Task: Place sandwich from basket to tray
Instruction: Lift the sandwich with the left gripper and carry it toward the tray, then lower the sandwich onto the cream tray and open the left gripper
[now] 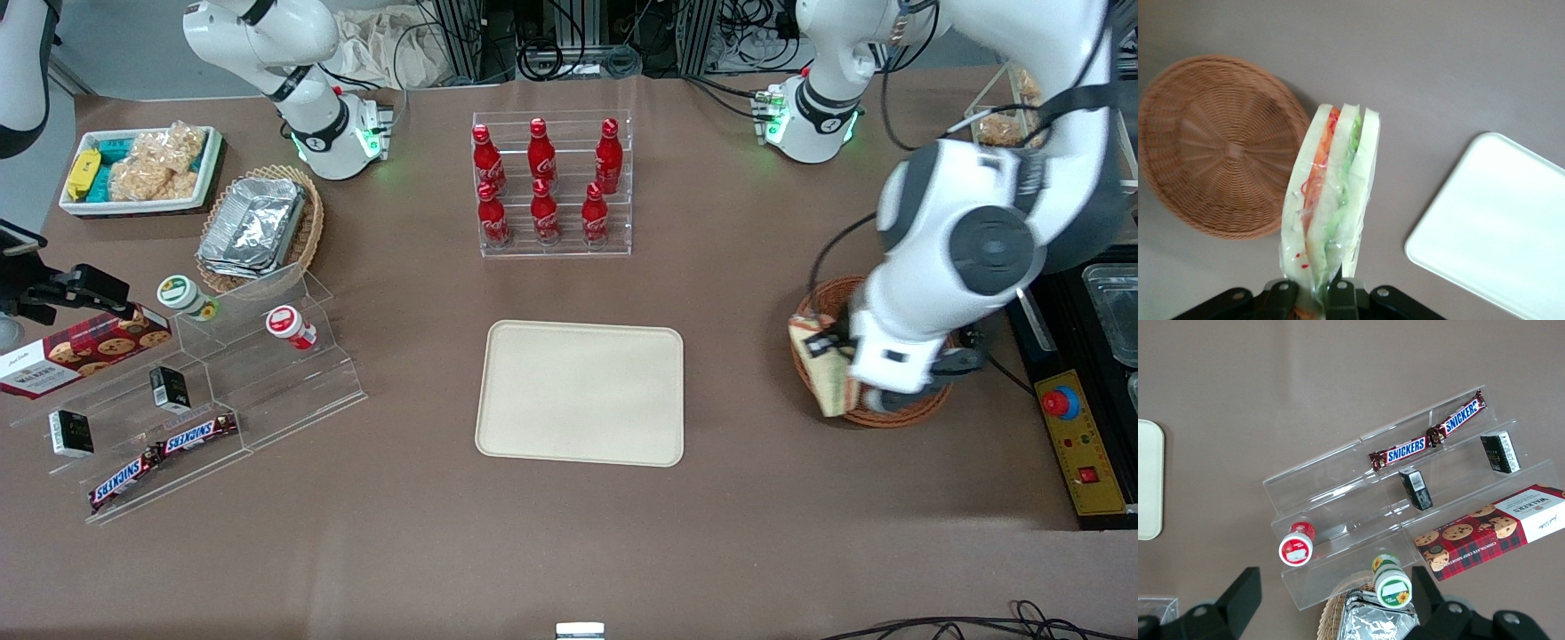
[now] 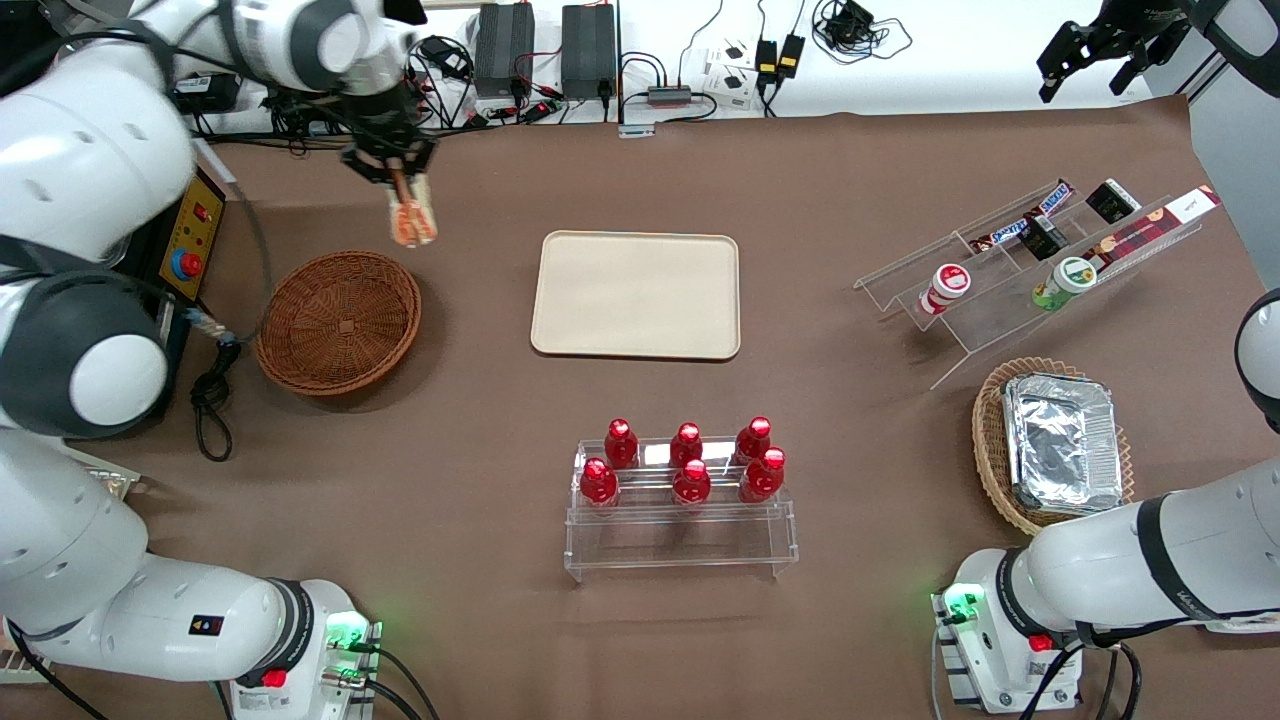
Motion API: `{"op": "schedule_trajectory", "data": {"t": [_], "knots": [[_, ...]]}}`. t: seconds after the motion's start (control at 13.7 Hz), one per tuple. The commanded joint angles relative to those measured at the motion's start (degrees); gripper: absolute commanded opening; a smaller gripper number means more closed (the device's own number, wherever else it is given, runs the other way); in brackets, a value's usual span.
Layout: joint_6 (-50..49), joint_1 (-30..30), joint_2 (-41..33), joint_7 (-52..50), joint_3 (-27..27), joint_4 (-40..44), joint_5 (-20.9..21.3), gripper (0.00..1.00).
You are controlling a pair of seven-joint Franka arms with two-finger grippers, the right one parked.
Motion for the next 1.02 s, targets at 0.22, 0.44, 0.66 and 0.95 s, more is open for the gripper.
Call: {"op": "schedule_trajectory", "data": {"t": [0.22,0.44,0.66,0.95], "knots": [[2.47,-12.01,19.58,-1.18,0.28,14.32,0.45,0.0],[10.48,-15.0,23.46,-5.22,0.28,13.45,0.71,0.0],[12.95,-16.16,25.75,-5.23,0.36,13.36,0.89,0.0],[15.24,-15.72,25.58,-4.87,0.54,10.64,0.89,0.31]]}}
